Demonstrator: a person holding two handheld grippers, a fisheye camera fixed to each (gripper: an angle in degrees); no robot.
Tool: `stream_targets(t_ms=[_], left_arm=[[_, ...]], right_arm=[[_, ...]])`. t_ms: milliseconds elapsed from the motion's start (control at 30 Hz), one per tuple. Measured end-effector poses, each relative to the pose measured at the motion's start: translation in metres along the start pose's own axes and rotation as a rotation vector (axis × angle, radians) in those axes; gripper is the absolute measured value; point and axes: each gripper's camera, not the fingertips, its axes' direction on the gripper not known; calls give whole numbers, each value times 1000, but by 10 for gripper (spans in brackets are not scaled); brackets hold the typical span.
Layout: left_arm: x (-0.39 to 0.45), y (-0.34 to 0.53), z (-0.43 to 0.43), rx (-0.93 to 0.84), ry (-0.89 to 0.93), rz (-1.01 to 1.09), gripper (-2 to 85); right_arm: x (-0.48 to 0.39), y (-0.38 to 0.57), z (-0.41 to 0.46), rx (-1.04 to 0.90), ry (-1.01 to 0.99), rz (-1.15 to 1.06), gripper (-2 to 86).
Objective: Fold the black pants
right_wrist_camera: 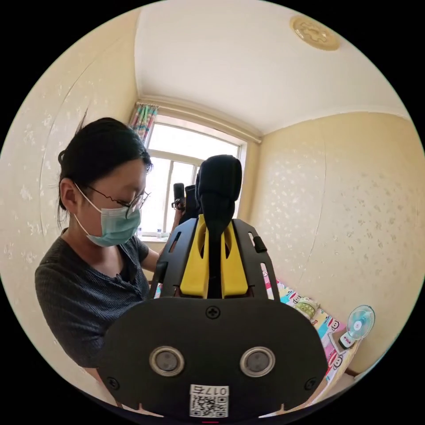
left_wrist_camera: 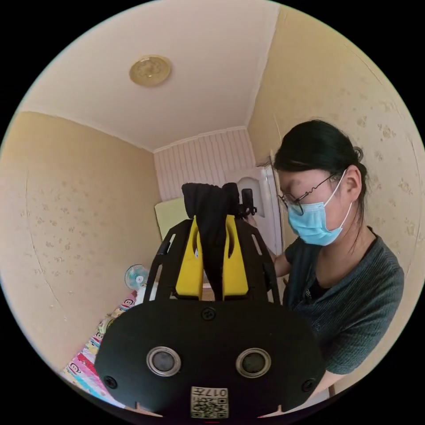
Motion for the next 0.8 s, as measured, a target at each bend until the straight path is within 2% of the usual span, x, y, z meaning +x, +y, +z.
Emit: stream_targets(t_ms=[167, 300, 400, 500, 567, 600, 633, 700, 767, 800], left_arm=[[-22, -44, -9, 6, -187, 20, 68], [-62, -37, -1, -8, -205, -47, 68], [-118, -10, 16, -94, -224, -146, 67], [-211, 27, 41, -227, -283, -286, 67], [-318, 61, 66, -343, -396, -428, 72], [-350, 71, 72, -361, -439, -473, 73], [-417, 93, 82, -369, -520, -534, 80], [-518, 137, 89, -366, -588, -676, 87], [-609, 215, 73, -326, -601, -995, 88], [-619, 231, 67, -321, -619, -1018, 83]], right_arm=[[44, -48, 1, -60, -25, 47, 9], [106, -38, 19, -158, 36, 108, 10], [177, -9, 51, -299, 102, 214, 14], [290, 24, 99, -455, 149, 344, 24], [383, 44, 140, -534, 199, 418, 34], [449, 57, 171, -559, 258, 451, 47], [513, 73, 206, -577, 316, 464, 63], [594, 108, 246, -610, 436, 527, 71], [646, 154, 262, -640, 547, 666, 50], [663, 186, 262, -611, 545, 723, 38]])
